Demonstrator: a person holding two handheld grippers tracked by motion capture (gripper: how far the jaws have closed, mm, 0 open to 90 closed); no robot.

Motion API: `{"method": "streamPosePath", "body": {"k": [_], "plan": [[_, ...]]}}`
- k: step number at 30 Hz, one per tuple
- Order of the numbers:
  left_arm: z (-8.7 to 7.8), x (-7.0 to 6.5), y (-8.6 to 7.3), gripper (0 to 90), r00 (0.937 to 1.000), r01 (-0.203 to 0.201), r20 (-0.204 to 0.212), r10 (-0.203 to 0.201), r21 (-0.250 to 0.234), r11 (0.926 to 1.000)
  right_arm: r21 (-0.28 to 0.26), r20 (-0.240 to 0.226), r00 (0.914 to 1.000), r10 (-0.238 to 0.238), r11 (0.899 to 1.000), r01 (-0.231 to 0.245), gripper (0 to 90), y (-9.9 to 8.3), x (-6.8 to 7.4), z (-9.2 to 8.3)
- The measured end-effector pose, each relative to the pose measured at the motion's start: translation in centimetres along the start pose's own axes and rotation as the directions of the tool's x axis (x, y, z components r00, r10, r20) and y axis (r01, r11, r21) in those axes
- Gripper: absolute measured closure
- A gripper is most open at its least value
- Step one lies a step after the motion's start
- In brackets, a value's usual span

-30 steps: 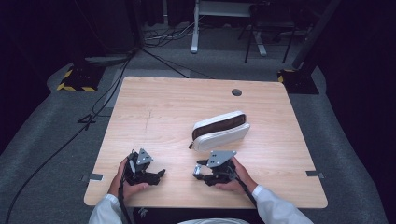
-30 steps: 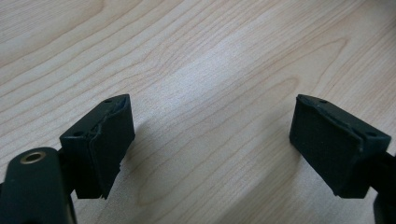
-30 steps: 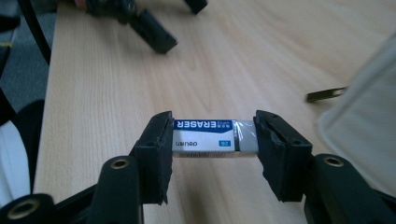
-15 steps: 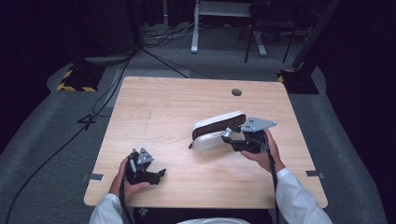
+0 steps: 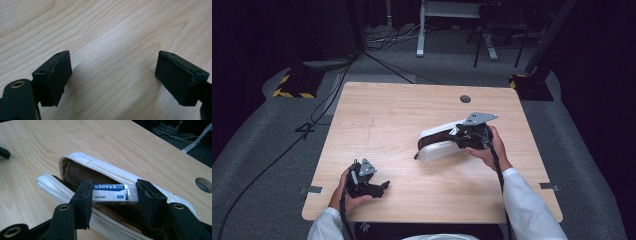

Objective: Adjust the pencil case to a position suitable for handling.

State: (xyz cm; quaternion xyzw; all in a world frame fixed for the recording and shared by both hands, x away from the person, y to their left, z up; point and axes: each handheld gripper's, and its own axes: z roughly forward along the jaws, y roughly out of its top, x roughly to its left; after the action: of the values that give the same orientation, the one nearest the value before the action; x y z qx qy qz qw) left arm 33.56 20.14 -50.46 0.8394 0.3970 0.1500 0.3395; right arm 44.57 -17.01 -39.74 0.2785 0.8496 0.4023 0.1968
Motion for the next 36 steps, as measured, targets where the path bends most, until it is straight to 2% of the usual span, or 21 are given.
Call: {"method": "streamPosePath", "body": {"k": [13,26,36], "plan": [[0.0,0.0,0.0,14.5,1.0000,0.001,0.000,-0.001,0.000,1.0000,-0.001,0.020,0.9986,0.049,0.999,-0.049,45.7,-0.3,-0.8,0.4],[0.0,0.0,0.0,14.5,1.0000,0.000,0.000,0.000,0.001,1.0000,-0.012,0.022,0.9988,0.043,0.999,-0.043,43.1,-0.2,-0.7,0.1],[0.0,0.0,0.0,14.5,1.0000,-0.003,0.000,0.003,0.001,1.0000,-0.023,0.022,0.9987,0.046,0.999,-0.046,39.0,-0.5,-1.1,-0.8]]}}
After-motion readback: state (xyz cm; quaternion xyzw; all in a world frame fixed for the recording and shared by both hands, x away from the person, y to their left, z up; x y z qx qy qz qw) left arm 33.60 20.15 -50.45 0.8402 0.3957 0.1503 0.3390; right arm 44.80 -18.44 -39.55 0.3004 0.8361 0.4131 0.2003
